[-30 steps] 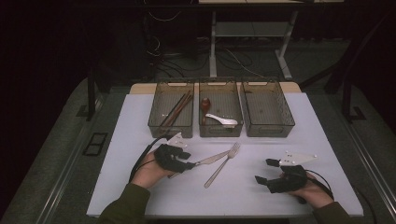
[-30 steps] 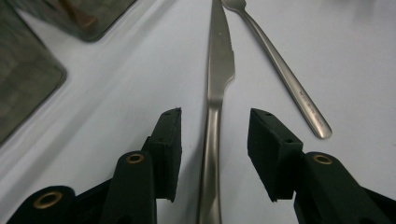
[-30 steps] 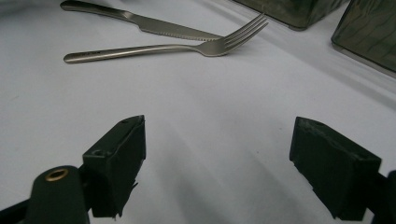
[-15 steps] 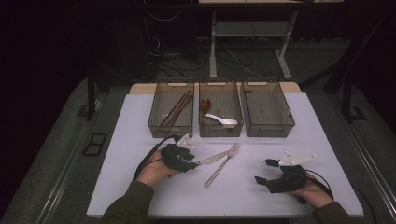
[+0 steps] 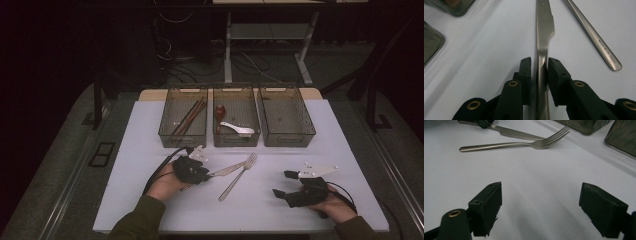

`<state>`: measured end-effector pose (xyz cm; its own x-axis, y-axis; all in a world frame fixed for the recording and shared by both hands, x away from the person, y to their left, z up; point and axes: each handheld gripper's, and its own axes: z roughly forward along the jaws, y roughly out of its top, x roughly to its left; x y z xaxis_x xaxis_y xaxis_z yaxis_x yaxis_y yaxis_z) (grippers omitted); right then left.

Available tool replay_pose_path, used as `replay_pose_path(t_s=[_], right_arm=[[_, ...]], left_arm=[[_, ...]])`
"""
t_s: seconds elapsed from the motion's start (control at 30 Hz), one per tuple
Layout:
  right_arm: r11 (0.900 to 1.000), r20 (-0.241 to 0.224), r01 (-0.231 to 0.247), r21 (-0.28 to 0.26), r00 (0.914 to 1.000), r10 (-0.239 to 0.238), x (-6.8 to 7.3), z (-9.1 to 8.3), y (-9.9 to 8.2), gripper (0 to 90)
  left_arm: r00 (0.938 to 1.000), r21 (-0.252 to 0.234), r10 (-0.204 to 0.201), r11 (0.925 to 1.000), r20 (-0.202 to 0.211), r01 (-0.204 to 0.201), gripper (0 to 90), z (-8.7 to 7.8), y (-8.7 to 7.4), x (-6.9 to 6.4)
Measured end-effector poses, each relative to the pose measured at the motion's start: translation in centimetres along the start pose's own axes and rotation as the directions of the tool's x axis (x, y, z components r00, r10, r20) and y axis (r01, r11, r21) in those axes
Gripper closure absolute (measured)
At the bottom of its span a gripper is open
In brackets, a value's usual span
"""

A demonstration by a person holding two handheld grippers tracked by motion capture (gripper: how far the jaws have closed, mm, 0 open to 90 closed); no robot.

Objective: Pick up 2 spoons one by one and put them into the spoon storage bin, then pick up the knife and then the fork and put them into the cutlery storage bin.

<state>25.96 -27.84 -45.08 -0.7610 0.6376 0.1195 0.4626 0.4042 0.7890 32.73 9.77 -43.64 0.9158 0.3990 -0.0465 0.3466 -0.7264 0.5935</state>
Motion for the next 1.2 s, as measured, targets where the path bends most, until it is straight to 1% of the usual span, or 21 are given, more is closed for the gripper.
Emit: replay_pose_path(t_s=[0.13,0.27,0.37,0.43,0.47,0.53,0.6,0.67,0.8,0.87,0.97,1.0,1.1,1.2], right_arm=[[1.0,-0.002,0.003,0.002,1.0,-0.003,0.0,0.0,0.0,18.3],[1.0,-0.002,0.002,0.004,1.0,-0.002,0.1,0.0,0.0,18.3],[1.0,-0.002,0.005,0.004,1.0,-0.005,0.1,0.0,0.0,18.3],[1.0,-0.001,0.006,0.006,1.0,-0.006,0.0,0.1,0.0,18.3],[1.0,-0.002,0.003,0.008,1.0,-0.003,0.0,0.1,0.0,18.3],[0.9999,-0.001,0.002,0.011,1.0,-0.002,0.0,0.2,0.0,18.3],[0.9999,-0.001,0.003,0.014,1.0,-0.003,0.0,0.2,-0.1,18.3],[0.9999,-0.002,0.009,0.011,1.0,-0.009,0.1,0.2,-0.1,18.3],[0.9999,-0.003,0.006,0.01,1.0,-0.006,0.0,0.2,0.0,18.3],[0.9999,-0.003,0.011,0.011,0.9999,-0.011,0.0,0.1,-0.1,18.3],[0.9999,-0.005,0.009,0.007,0.9999,-0.009,0.1,0.0,0.0,18.3],[0.9999,-0.005,0.01,0.005,0.9999,-0.01,0.1,0.0,0.0,18.3],[1.0,-0.004,0.007,0.005,1.0,-0.007,0.0,0.0,0.0,18.3],[0.9999,-0.006,0.01,0.007,0.9999,-0.01,0.0,0.1,0.0,18.3]], left_arm=[[1.0,0.001,0.004,1.0,0.004,-0.004,74.8,0.0,0.0,0.0],[0.9999,0.002,0.0,1.0,0.012,0.0,77.9,0.1,-0.1,0.0],[0.9999,0.0,0.01,1.0,0.014,-0.01,78.4,0.1,-0.1,0.0],[0.9999,-0.002,0.007,1.0,0.016,-0.007,78.6,0.1,-0.1,0.0],[0.9998,-0.009,-0.004,0.9999,0.018,0.004,78.8,0.1,-0.1,0.0],[0.9997,-0.008,-0.006,0.9999,0.023,0.007,78.9,0.1,-0.1,0.1],[0.9993,-0.019,-0.021,0.9996,0.031,0.022,79.0,0.1,-0.3,0.3],[0.9994,-0.024,-0.015,0.9996,0.031,0.016,79.1,0.0,-0.4,0.4],[0.9996,-0.041,-0.025,0.9988,0.015,0.025,79.1,0.0,-0.5,0.0],[0.9999,-0.033,-0.012,0.9994,0.005,0.012,79.0,0.0,-0.4,-0.1],[0.9998,-0.036,-0.015,0.9993,-0.009,0.015,79.1,-0.2,-0.4,-0.1],[0.9998,-0.042,-0.011,0.999,-0.015,0.01,79.1,-0.4,-0.4,-0.1],[0.9994,-0.073,-0.023,0.9971,-0.027,0.021,79.1,-0.9,-0.4,0.0],[0.9989,-0.117,-0.031,0.9928,-0.034,0.027,79.1,-1.7,-0.2,0.1]])
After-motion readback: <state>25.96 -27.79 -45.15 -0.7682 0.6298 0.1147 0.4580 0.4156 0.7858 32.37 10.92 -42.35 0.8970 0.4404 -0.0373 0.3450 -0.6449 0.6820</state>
